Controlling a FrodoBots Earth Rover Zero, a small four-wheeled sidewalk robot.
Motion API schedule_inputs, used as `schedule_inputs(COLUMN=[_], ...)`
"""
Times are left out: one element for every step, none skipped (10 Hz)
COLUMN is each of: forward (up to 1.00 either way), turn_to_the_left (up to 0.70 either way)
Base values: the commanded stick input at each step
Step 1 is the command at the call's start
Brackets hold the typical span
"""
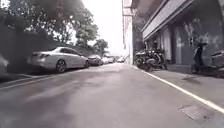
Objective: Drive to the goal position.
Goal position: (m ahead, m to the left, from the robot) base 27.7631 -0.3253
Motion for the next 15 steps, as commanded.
schedule_inputs(forward=[0.45, 0.45, 0.45, 0.45, 0.45, 0.45, 0.45, 0.45, 0.45, 0.45, 0.45, 0.45, 0.45, 0.45, 0.45], turn_to_the_left=[0.0, 0.0, 0.0, 0.0, 0.0, 0.0, 0.0, 0.0, 0.0, 0.0, 0.0, 0.0, 0.0, 0.0, 0.0])
